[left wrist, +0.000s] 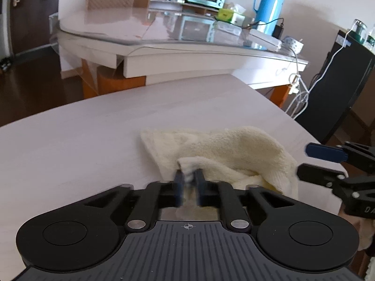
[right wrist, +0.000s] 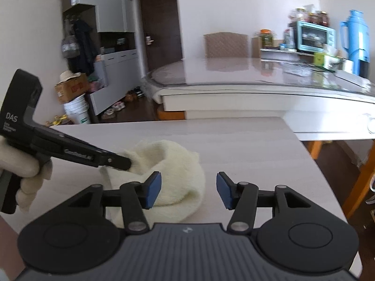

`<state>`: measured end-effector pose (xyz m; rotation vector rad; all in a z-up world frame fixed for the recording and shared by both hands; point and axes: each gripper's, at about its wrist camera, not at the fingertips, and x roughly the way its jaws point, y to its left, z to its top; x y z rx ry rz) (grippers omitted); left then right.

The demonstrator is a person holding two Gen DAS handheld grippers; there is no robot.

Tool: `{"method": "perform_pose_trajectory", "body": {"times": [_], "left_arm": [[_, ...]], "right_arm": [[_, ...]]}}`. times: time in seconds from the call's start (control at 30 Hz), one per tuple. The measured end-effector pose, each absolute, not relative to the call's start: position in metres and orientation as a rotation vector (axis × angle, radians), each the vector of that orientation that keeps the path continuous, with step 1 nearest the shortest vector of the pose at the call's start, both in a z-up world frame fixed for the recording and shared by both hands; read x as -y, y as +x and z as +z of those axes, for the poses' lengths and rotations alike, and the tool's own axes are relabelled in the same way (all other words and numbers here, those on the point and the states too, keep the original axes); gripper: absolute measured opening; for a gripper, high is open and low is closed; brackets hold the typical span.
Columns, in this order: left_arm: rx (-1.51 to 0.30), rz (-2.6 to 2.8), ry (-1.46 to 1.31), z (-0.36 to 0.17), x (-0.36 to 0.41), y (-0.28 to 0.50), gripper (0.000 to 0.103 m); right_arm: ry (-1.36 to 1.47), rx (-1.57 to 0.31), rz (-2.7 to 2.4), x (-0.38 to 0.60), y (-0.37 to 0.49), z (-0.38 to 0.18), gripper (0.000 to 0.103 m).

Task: Fold towel
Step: 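Grasp another towel corner with the left gripper while the right gripper holds its corner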

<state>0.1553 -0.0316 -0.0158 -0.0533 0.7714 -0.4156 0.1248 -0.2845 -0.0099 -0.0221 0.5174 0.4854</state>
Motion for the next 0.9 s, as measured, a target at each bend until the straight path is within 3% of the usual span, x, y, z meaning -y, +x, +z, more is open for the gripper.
{"method": "perform_pose_trajectory", "body": {"times": [0.2,0.23,0.3,0.33,0.7,0.8,0.9], "left_arm": [[-0.744,-0.41,-0.003,-0.011,0.024,0.144,0.008],[-0.741,-0.399,0.003,-0.011,0.022,0.143,0.008],[-0.739,-0.374,0.013,-0.01,0.014,0.141,0.008],[-0.74,-0.36,0.017,-0.01,0.01,0.14,0.008],[-0.766,-0.235,0.005,-0.017,-0.043,0.122,0.007],[-0.76,-0.233,0.013,-0.014,-0.044,0.119,0.007],[-0.754,-0.241,0.028,-0.011,-0.041,0.116,0.007]], "right_arm": [[-0.08,-0.528,0.538,0.259,0.147,-0.011,0.059],[-0.091,-0.543,0.532,0.255,0.151,-0.013,0.055],[-0.107,-0.561,0.515,0.251,0.156,-0.017,0.027],[-0.11,-0.561,0.5,0.252,0.157,-0.017,0.024],[-0.086,-0.583,0.309,0.285,0.147,-0.027,0.028],[-0.058,-0.544,0.362,0.284,0.137,-0.018,0.041],[-0.1,-0.514,0.464,0.258,0.13,-0.01,0.043]]}}
